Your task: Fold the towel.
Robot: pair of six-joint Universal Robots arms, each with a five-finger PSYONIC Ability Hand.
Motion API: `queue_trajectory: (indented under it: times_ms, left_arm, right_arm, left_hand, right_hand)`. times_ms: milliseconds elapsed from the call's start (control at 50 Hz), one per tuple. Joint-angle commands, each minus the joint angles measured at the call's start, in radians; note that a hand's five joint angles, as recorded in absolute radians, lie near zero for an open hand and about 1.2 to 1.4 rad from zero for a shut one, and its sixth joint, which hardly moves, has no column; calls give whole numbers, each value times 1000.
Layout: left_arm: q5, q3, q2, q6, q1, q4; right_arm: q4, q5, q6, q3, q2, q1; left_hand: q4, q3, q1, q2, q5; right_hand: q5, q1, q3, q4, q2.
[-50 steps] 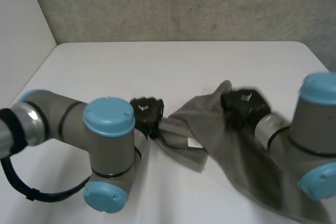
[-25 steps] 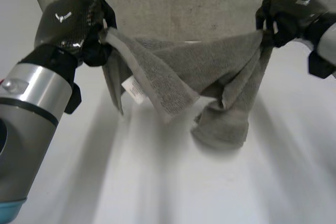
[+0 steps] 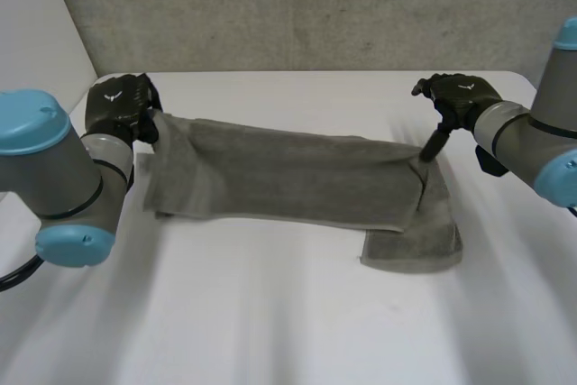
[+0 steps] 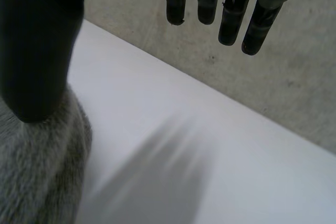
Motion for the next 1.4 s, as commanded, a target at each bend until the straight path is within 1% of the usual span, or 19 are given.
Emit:
queue_trajectory:
  times_ms: [20, 40, 100, 120, 140, 160, 180, 200, 240, 300, 420, 460, 560, 600, 660, 700, 860, 1180, 1400]
  left_arm:
    - [-1, 84, -128, 1, 64, 4]
    - [-1, 84, -128, 1, 64, 4]
    - [-1, 98, -163, 1, 99, 3]
    - [-1, 98, -175, 2, 107, 0]
    - [3, 95, -183, 4, 108, -2]
    - [3, 95, -183, 4, 108, -2]
    - [8, 88, -183, 12, 107, -4]
    - [8, 87, -183, 12, 107, -4]
    - [9, 68, -172, 36, 95, -11]
    - [13, 13, -114, 80, 92, -19]
    - [42, -71, 1, 154, 90, -8]
    - [89, -115, 57, 192, 92, -5]
    - [131, -164, 121, 213, 104, -7]
    - [161, -233, 197, 222, 116, -7]
    - [178, -261, 225, 222, 125, -8]
    - [225, -317, 271, 222, 139, -16]
    - [342, -393, 279, 222, 138, -65]
    - [348, -365, 164, 222, 124, -77]
    - [347, -360, 161, 222, 116, -76]
  right_arm:
    - [-110, -9, -157, 370, -266, 55]
    - [-111, -9, -157, 370, -267, 55]
    - [-121, -11, -178, 490, -337, 81]
    - [-126, -12, -180, 545, -368, 86]
    - [-129, -17, -182, 598, -397, 86]
    - [-129, -17, -182, 599, -397, 86]
    - [-132, -28, -183, 645, -423, 86]
    - [-135, -47, -185, 686, -441, 86]
    - [-135, -69, -185, 720, -455, 86]
    - [-132, -115, -185, 769, -469, 86]
    - [-127, -144, -186, 808, -454, 84]
    - [-127, -146, -188, 820, -443, 84]
    - [-131, -147, -197, 840, -426, 87]
    - [-131, -146, -206, 844, -428, 87]
    - [-127, -147, -217, 846, -425, 87]
    - [-127, -146, -221, 844, -413, 84]
    - [-144, -132, -240, 809, -294, 86]
    - [-291, -117, -274, 766, -236, 64]
    - [-312, -92, -274, 746, -207, 64]
  left_hand:
    - [161, 163, 216, 164, 178]
    - [161, 163, 215, 164, 178]
    - [-29, -28, 25, -27, -13]
    - [-166, -165, -112, -163, -149]
    - [-415, -413, -361, -412, -398]
    - [-417, -416, -363, -414, -400]
    - [-644, -642, -590, -641, -627]
    - [-646, -645, -592, -643, -629]
    - [-883, -882, -829, -880, -866]
    - [-977, -976, -923, -975, -961]
    - [-992, -991, -938, -990, -976]
    - [-984, -982, -930, -981, -967]
    - [-960, -959, -906, -958, -943]
    - [-876, -874, -822, -873, -859]
    - [-831, -830, -777, -828, -814]
    - [-749, -748, -695, -747, -732]
    - [-678, -677, -624, -676, -662]
    - [-699, -698, -645, -696, -682]
    - [-705, -703, -651, -702, -688]
  right_hand:
    - [-59, -57, -66, -82, -71]
    - [-59, -57, -66, -82, -71]
    - [-8, -5, -15, -31, -19]
    - [53, 56, 46, 30, 42]
    - [109, 111, 102, 86, 98]
    - [110, 112, 103, 87, 98]
    - [185, 188, 178, 162, 174]
    - [241, 244, 234, 218, 230]
    - [294, 296, 287, 271, 283]
    - [391, 393, 384, 368, 380]
    - [412, 414, 405, 389, 401]
    - [412, 414, 405, 389, 401]
    - [421, 423, 414, 398, 409]
    - [421, 423, 414, 398, 409]
    - [400, 403, 393, 377, 389]
    - [357, 359, 349, 334, 345]
    - [192, 194, 185, 169, 181]
    - [280, 282, 273, 257, 268]
    - [345, 347, 337, 321, 333]
